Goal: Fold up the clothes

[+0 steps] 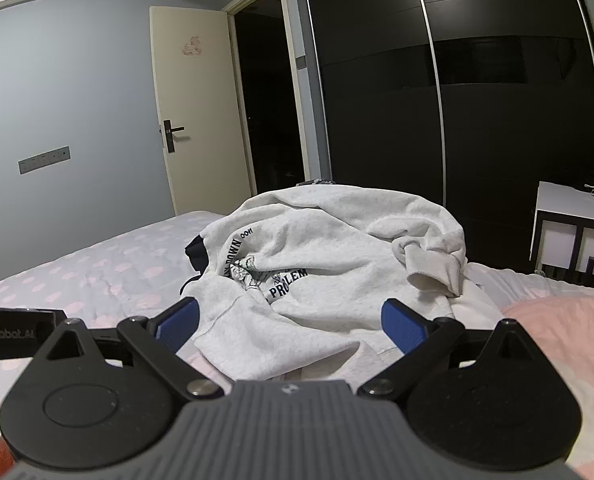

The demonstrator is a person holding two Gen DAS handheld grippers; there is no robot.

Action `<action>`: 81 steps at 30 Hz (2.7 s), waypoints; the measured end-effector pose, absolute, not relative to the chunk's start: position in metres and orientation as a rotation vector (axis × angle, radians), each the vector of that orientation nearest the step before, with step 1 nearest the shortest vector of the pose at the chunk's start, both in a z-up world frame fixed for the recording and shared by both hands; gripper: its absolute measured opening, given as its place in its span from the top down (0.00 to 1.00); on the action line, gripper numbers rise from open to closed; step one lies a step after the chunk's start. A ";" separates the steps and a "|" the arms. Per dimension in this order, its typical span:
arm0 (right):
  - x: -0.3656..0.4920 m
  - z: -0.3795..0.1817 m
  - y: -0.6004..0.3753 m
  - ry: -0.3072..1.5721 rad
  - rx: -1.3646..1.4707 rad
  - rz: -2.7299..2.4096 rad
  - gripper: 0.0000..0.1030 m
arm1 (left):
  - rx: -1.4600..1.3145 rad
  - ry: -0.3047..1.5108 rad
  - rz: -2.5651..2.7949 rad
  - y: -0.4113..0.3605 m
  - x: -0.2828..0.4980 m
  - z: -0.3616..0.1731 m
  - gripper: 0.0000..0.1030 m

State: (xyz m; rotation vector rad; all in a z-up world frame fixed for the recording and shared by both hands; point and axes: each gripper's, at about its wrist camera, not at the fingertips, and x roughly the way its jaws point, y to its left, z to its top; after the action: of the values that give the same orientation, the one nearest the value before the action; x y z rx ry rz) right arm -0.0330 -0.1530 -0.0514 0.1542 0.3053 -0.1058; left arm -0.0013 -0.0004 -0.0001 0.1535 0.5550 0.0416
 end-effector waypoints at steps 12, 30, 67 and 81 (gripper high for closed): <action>-0.030 -0.050 -0.155 0.307 0.173 -0.103 0.04 | 0.081 0.552 -0.027 0.001 -0.004 -0.001 0.09; -0.035 -0.042 -0.144 0.286 0.132 -0.093 0.04 | 0.052 0.479 -0.019 0.011 -0.016 0.001 0.09; -0.033 -0.044 -0.144 0.328 0.135 -0.024 0.04 | 0.032 0.549 -0.004 0.017 -0.008 -0.009 0.10; -0.033 -0.044 -0.143 0.327 0.133 -0.019 0.04 | 0.040 0.556 0.001 0.017 -0.007 -0.011 0.10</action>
State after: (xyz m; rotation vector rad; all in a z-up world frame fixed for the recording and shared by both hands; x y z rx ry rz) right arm -0.0328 -0.1430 -0.0435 0.1330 0.3267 -0.0191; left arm -0.0073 0.0174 -0.0106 0.0398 0.5559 0.0005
